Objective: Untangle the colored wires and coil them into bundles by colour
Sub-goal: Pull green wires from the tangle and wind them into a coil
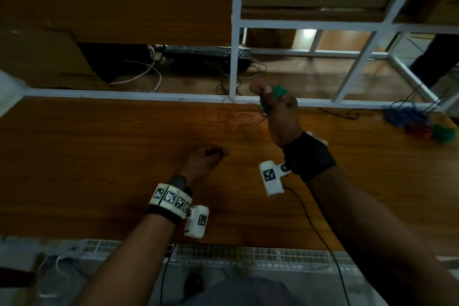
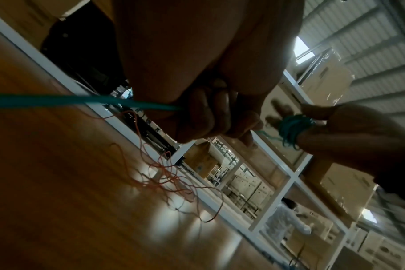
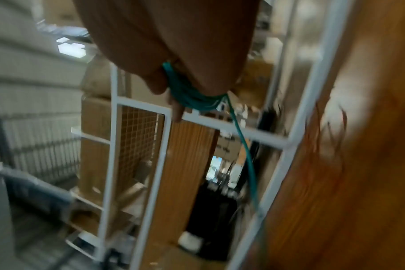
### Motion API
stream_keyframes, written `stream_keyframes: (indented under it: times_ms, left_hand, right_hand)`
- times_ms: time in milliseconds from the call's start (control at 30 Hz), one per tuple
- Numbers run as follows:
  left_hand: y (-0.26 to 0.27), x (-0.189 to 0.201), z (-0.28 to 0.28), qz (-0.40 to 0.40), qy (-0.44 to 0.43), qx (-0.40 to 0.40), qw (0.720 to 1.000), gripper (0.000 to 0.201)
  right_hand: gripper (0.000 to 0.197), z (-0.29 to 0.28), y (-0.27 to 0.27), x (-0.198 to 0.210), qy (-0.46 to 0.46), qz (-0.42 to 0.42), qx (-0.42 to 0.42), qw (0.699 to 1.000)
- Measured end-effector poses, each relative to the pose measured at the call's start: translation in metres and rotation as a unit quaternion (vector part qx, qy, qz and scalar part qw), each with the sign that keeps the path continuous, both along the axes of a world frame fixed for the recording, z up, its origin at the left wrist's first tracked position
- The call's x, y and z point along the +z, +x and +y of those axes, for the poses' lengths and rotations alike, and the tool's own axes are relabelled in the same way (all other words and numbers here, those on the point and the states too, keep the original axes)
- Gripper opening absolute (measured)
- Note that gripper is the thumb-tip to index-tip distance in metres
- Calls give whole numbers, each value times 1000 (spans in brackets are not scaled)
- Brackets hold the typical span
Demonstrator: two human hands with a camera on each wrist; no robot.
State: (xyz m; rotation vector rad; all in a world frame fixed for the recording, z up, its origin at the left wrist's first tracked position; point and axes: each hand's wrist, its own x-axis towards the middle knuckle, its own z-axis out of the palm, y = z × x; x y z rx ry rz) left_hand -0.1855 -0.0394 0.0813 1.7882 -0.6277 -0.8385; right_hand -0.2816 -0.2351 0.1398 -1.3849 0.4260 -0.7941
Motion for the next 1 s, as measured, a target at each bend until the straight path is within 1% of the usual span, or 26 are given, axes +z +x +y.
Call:
stream_keyframes:
  times_ms: [33,67,100,133,200,233,267,333,367,400,467,500,533,567,600,633,667,700,733,767,800,867,900,933,967,1000]
  left_hand:
    - [-1,0,5,1,12,8,1000,10]
    - [1,0,12,1,20,23,1000,7]
    - [5,2,18,-7,26,34,999,9]
    - [11,4,23,-25,27,36,999,15]
    - [25,8,29,-56,26,25,998,21]
    - [31,11,30,-70,34,11,997,19]
    - [34,18,30,-84,44,-5,995,15]
    - [40,32,25,-136,52,-48,988,10]
    - [41,41,21,-170,51,-70,982,10]
    - [41,48,17,-197,48,-85,975,12]
    - [43,56,7,-228,36,-97,968,16]
    - [42,56,2,-227,25,-94,969,15]
    - [40,55,-1,-213,7,-87,973,10]
    - [36,55,-4,-190,-12,-83,978,6]
    - [32,51,-7,-170,-24,-82,982,7]
    - [27,48,-9,-153,-31,-83,984,11]
    - [19,46,-11,-142,-33,-87,985,16]
    - [11,44,-12,-131,-44,-89,986,18]
    - [5,40,-14,-121,-54,-84,988,18]
    - [2,34,-16,-108,-61,-75,989,15]
    - [-1,30,-16,-90,-53,-63,993,10]
    - [-3,21,-9,-51,-13,-40,998,3]
    - [-3,14,-4,-40,1,-29,999,5]
    - [-1,8,2,-33,16,-17,999,6]
    - [2,5,9,-27,21,0,999,6]
    - [5,4,17,-24,19,16,999,8]
  right_hand:
    - [43,-6,-3,-9,-77,71,-19,994]
    - [38,-8,-6,-16,-143,137,-7,980]
    - [32,-9,-11,-23,-214,203,15,955]
    - [28,-9,-15,-29,-284,263,44,921]
    - [31,-3,-22,-35,-384,373,120,836]
    - [37,2,-25,-37,-401,409,179,800]
    - [48,10,-27,-37,-392,436,233,776]
    - [69,24,-32,-37,-323,467,318,759]
    - [70,31,-35,-36,-296,465,353,756]
    - [66,36,-38,-35,-282,445,389,755]
    - [50,44,-43,-36,-249,388,455,762]
    - [44,47,-44,-35,-211,355,482,773]
    - [40,48,-45,-36,-153,313,508,788]
    - [39,52,-46,-33,-67,257,533,804]
    - [34,55,-47,-29,40,190,551,812]
    - [28,57,-44,-23,155,119,549,813]
    - [25,56,-40,-17,253,48,521,814]
    - [24,54,-35,-10,312,-16,481,819]
    - [23,49,-28,-4,323,-62,427,842]
    - [23,44,-23,2,307,-93,363,875]
    - [22,38,-19,6,287,-108,296,905]
    - [21,24,-16,15,278,-98,163,942]
    - [22,15,-19,19,239,-71,99,963]
    - [24,6,-23,21,172,-31,38,984]
    - [26,-2,-27,20,80,22,-14,996]
    - [28,-9,-31,17,-20,82,-48,995]
